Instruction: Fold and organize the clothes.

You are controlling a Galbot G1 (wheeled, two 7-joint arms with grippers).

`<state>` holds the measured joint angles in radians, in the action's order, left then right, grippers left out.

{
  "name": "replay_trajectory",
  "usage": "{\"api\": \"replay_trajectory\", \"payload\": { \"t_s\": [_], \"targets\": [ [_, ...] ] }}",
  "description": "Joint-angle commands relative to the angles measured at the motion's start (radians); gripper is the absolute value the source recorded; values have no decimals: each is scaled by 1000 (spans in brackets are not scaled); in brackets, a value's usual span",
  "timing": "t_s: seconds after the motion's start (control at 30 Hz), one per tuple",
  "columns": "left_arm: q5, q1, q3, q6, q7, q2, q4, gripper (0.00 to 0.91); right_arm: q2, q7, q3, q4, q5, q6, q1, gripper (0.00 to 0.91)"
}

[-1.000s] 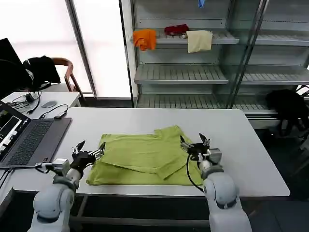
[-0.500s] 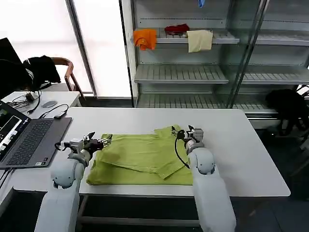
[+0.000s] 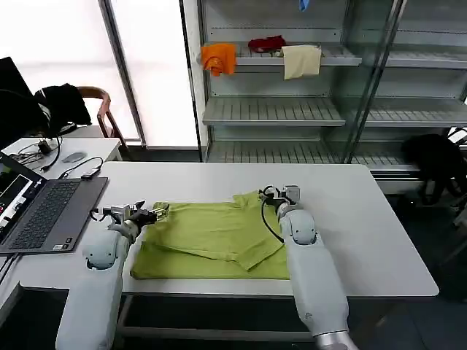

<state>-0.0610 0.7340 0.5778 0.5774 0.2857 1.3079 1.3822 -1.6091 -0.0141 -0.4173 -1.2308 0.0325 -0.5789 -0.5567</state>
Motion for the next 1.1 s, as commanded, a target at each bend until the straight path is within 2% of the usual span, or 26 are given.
{"api": "replay_trajectory", "payload": {
  "t_s": [0.03, 0.07, 0.1, 0.13, 0.17, 0.2, 0.27, 0.3, 0.33, 0.4, 0.43, 0.83, 1.1],
  "targets": [
    [10, -25, -6, 0, 7, -1, -59, 846, -49, -7, 3, 51, -18, 1, 29, 867],
    [11, -24, -5, 0, 7, 0, -62, 816, -49, -8, 5, 52, -20, 0, 28, 806],
    [13, -25, -4, 0, 7, 1, -65, 756, -49, -10, 6, 54, -23, 0, 28, 655],
    [15, -24, -4, 0, 7, 2, -68, 695, -49, -14, 7, 57, -31, 1, 26, 433],
    [15, -24, -4, 0, 7, 2, -70, 615, -49, -23, 8, 56, -36, 1, 23, 433],
    [17, -23, -5, 0, 7, 2, -72, 504, -49, -25, 8, 55, -38, 1, 22, 202],
    [19, -23, -5, 0, 7, 4, -75, 393, -49, -34, 10, 48, -40, 1, 15, 81],
    [20, -22, -5, 0, 7, 5, -73, 272, -49, -38, 11, 40, -41, 1, 10, 0],
    [20, -22, -5, 0, 7, 5, -73, 171, -49, -41, 11, 36, -42, 1, 7, 0],
    [21, -16, -5, 0, 7, 7, -62, 40, -49, -45, 11, 26, -44, 1, 2, 0],
    [23, -15, -6, 0, 7, 8, -59, 20, -49, -47, 11, 19, -45, 0, -1, 0],
    [29, -9, -8, 0, 8, 13, -44, 10, -49, -54, 16, -38, -46, 0, -34, 0],
    [9, -1, -7, -3, -20, 11, -12, 0, -49, -57, 15, -144, -6, 0, -69, 0]
  ]
}}
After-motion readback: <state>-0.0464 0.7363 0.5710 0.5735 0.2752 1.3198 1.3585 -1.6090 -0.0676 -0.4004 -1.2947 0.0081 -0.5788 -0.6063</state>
